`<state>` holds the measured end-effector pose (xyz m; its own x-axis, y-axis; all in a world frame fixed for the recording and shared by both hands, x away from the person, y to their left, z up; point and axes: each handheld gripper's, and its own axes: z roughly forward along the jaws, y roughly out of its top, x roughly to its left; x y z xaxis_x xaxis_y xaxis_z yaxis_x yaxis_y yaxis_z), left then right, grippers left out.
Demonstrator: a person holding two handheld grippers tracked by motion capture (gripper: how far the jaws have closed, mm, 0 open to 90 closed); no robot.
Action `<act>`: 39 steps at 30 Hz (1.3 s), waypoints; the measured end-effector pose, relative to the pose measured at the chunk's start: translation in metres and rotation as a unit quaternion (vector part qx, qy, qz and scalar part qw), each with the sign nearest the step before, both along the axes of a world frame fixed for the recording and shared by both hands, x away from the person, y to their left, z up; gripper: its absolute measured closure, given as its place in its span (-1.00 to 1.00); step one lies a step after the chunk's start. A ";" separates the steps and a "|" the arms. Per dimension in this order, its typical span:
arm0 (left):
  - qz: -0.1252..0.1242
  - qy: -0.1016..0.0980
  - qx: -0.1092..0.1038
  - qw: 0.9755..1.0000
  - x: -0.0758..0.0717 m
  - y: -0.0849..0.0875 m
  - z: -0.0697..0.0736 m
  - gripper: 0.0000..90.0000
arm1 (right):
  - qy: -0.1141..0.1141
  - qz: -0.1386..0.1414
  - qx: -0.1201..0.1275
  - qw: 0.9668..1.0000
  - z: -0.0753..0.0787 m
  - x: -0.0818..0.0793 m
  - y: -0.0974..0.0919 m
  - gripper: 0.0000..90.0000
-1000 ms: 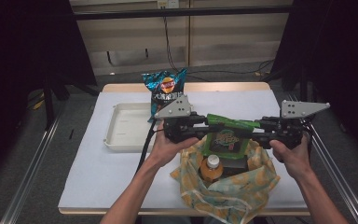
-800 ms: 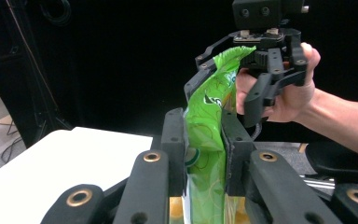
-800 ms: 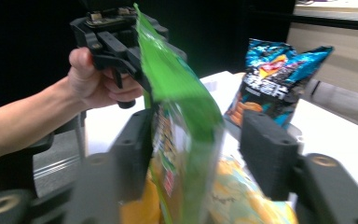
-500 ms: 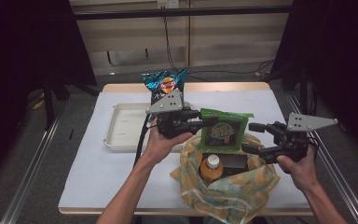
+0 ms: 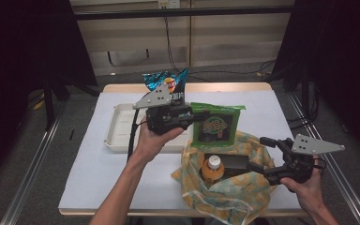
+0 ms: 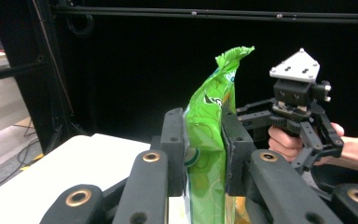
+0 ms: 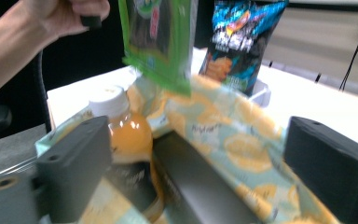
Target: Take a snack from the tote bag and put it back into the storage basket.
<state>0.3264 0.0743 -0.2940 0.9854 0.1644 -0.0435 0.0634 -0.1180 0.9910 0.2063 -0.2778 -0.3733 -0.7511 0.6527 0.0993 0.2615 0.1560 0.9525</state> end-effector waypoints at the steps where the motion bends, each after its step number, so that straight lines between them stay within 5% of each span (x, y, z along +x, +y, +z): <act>1: 0.004 -0.002 -0.001 1.000 0.001 0.005 0.002 0.67 | 0.009 -0.007 0.006 1.000 -0.004 -0.003 -0.002 -0.97; 6: 0.016 -0.005 0.000 1.000 0.002 0.021 0.006 0.67 | 0.015 0.007 0.008 1.000 -0.013 -0.012 -0.011 -1.00; 15: 0.045 0.003 -0.007 0.999 0.005 0.055 0.001 0.67 | 0.033 -0.033 0.005 0.999 -0.029 -0.029 -0.022 -0.96; 22: 0.064 0.008 -0.001 0.998 0.007 0.078 -0.003 0.66 | 0.021 -0.056 -0.002 0.998 -0.036 -0.037 -0.026 -0.96; 36: 0.118 0.033 0.007 0.992 0.015 0.133 -0.027 0.66 | 0.016 -0.081 -0.003 0.997 -0.045 -0.042 -0.030 -0.91; 39: 0.137 0.038 0.017 0.990 0.020 0.147 -0.031 0.66 | 0.018 -0.082 -0.004 0.996 -0.046 -0.042 -0.030 -0.91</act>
